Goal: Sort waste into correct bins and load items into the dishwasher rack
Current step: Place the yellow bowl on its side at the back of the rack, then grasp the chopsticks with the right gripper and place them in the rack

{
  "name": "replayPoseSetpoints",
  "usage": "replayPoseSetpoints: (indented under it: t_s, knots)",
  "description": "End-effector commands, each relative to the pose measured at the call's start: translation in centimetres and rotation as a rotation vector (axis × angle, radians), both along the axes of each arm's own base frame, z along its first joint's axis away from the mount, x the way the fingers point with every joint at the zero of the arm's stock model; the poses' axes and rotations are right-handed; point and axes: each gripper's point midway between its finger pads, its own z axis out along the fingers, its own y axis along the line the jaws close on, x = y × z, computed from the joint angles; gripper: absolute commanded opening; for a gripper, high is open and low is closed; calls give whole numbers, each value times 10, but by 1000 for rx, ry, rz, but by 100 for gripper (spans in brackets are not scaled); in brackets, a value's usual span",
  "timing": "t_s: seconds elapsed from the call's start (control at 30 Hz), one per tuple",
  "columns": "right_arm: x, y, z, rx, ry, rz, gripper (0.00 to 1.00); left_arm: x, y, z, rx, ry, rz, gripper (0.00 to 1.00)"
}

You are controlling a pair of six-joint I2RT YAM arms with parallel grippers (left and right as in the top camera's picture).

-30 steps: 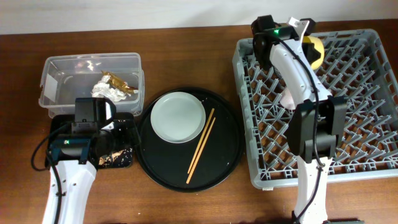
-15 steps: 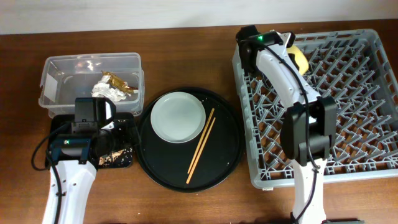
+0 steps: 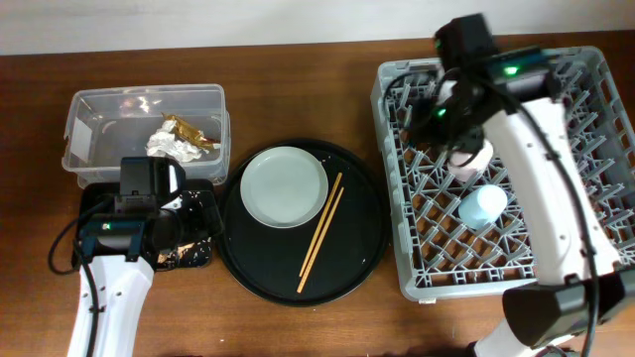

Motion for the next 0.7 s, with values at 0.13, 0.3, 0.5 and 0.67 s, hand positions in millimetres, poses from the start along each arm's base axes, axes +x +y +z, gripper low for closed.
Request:
replayPoseSetpoints:
  t_s: [0.13,0.3,0.5,0.67]
  knots:
    - [-62,21,-32,7,99,12,55,-2,5,2,15,-2,18,97]
    - [-98,57,-57,68,24,157,64,-2,5,2,14,-2,18,98]
    - [-104,146,-145,46,112,245,66,-2,4,2,11,-2,17,97]
    - [-100,153,-216,-44,215,161,66,-4,4,2,11,6,17,98]
